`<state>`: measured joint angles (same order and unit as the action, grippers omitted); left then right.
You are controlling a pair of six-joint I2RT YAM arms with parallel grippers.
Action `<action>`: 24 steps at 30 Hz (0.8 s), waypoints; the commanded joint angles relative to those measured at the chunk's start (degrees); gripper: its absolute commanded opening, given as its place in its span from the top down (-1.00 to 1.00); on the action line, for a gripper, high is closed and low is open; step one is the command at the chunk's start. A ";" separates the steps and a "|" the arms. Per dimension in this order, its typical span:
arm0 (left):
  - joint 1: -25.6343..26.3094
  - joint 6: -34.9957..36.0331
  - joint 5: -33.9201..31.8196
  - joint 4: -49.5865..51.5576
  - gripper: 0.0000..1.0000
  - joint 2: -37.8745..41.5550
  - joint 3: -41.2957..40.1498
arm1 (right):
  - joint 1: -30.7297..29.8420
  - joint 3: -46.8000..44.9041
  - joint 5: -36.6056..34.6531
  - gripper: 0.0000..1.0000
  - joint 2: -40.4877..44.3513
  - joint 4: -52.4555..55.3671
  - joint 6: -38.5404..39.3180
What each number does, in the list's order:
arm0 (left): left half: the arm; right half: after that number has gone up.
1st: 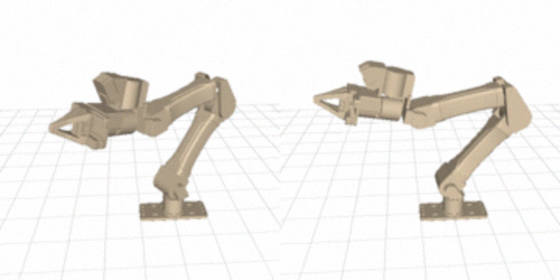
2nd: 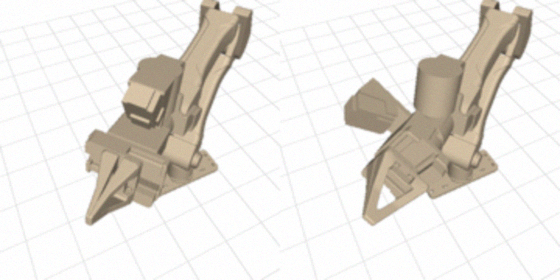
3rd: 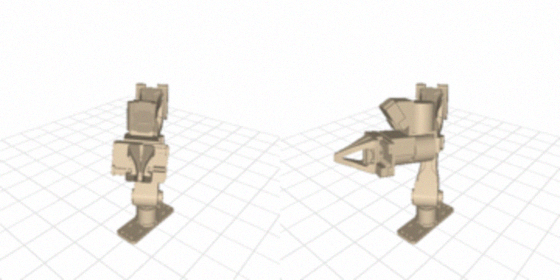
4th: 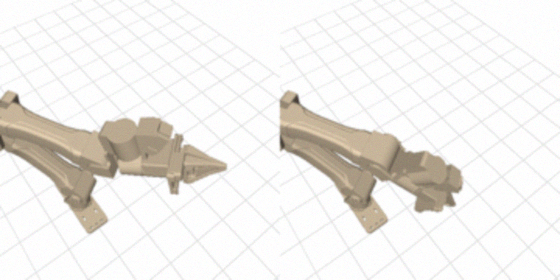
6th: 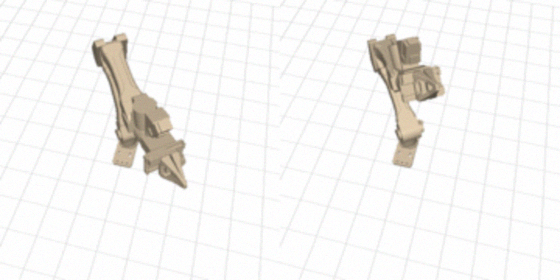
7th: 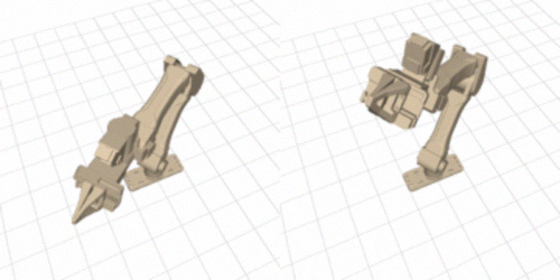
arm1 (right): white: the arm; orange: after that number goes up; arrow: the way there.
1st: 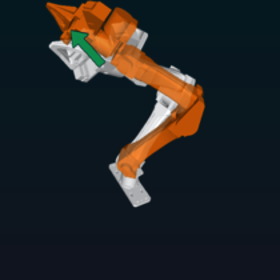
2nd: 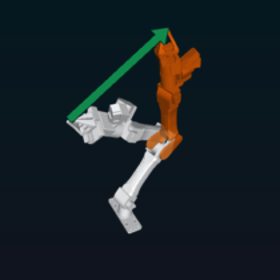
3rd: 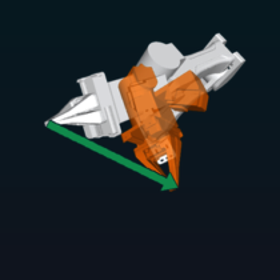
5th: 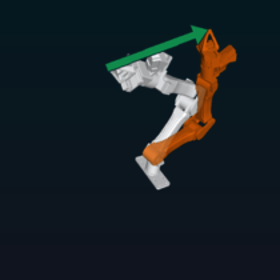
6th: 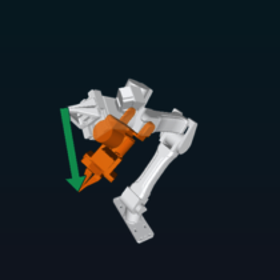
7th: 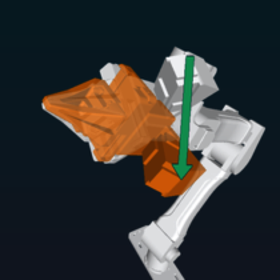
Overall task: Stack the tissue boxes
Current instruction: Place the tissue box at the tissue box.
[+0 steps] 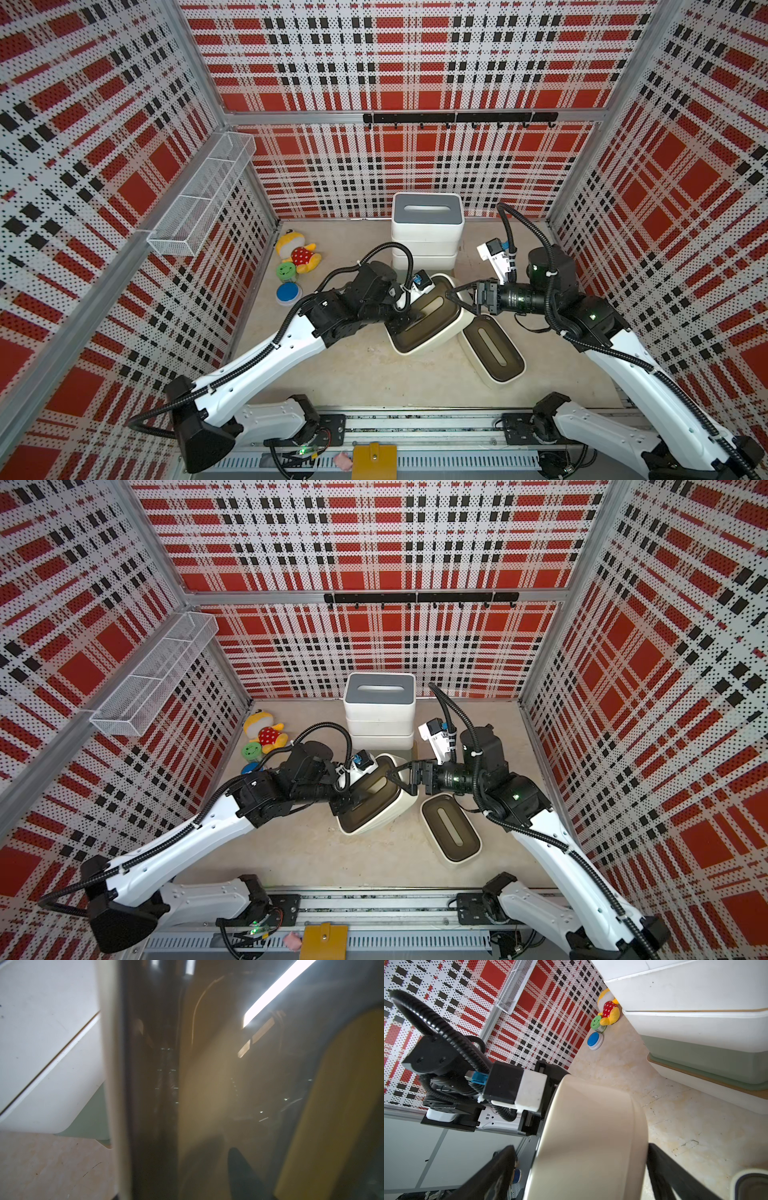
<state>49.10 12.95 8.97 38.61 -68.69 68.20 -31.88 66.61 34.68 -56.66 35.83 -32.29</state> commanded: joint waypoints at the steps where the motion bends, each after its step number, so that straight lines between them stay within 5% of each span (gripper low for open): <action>1: 0.47 0.67 -0.39 -2.31 0.01 -0.08 2.42 | -0.86 0.01 -1.93 -0.94 -0.71 0.04 1.42; 24: 0.40 1.56 -2.88 -4.73 -0.02 0.00 -0.26 | -2.61 -1.57 -2.89 -0.56 -3.45 -1.47 -0.79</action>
<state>49.23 15.11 5.21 38.57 -69.45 67.96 -33.80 65.76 30.96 -59.68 36.38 -34.15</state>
